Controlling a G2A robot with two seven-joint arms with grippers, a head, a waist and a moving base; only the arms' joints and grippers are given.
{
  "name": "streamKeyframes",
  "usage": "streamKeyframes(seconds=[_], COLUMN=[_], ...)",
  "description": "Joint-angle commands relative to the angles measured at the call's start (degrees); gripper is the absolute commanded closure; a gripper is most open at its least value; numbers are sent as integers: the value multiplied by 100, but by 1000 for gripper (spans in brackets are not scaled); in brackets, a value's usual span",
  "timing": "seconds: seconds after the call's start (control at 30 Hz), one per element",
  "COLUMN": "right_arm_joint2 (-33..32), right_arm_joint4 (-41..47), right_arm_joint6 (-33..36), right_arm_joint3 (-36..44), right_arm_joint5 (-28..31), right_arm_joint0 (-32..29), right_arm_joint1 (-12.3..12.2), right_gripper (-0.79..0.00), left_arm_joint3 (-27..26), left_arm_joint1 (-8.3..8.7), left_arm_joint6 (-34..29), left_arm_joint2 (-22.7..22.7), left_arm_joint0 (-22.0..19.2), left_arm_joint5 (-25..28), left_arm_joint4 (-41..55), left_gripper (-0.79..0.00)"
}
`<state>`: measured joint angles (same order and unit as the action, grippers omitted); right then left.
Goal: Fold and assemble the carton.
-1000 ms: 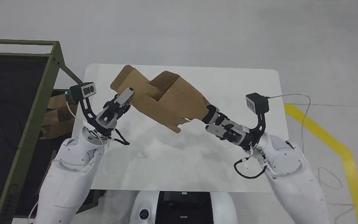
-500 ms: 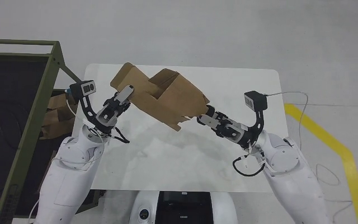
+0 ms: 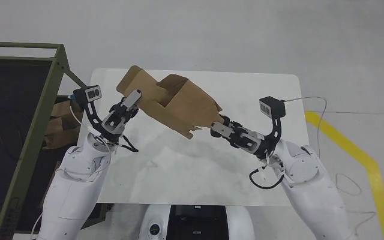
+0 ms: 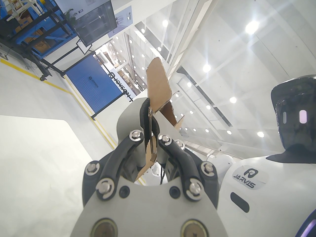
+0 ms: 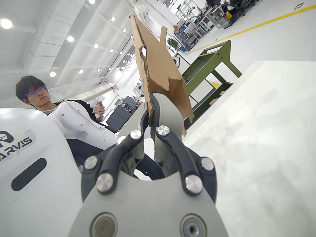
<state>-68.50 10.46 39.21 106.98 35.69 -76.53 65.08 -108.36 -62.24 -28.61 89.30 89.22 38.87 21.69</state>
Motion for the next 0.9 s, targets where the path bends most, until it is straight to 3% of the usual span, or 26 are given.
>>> streamKeyframes(seconds=[0.0,0.37,0.83,0.87], right_arm_joint2=[31,191,365,371], right_arm_joint4=[73,430,324,317], right_arm_joint6=[84,649,1016,1005], right_arm_joint3=[-13,-98,-58,-58], right_arm_joint5=[61,492,509,507], right_arm_joint0=[33,193,373,377], right_arm_joint1=[-1,-22,-50,-51], right_gripper=[0,0,0,-65], left_arm_joint3=[0,-5,-17,-19], left_arm_joint1=[-6,-48,-97,-100], left_arm_joint6=[31,202,337,338], left_arm_joint2=[1,-65,-145,-144], left_arm_joint0=[-6,-60,-124,-127], left_arm_joint5=[14,35,66,73], left_arm_joint4=[-24,-115,-191,-195], left_gripper=[0,0,0,0])
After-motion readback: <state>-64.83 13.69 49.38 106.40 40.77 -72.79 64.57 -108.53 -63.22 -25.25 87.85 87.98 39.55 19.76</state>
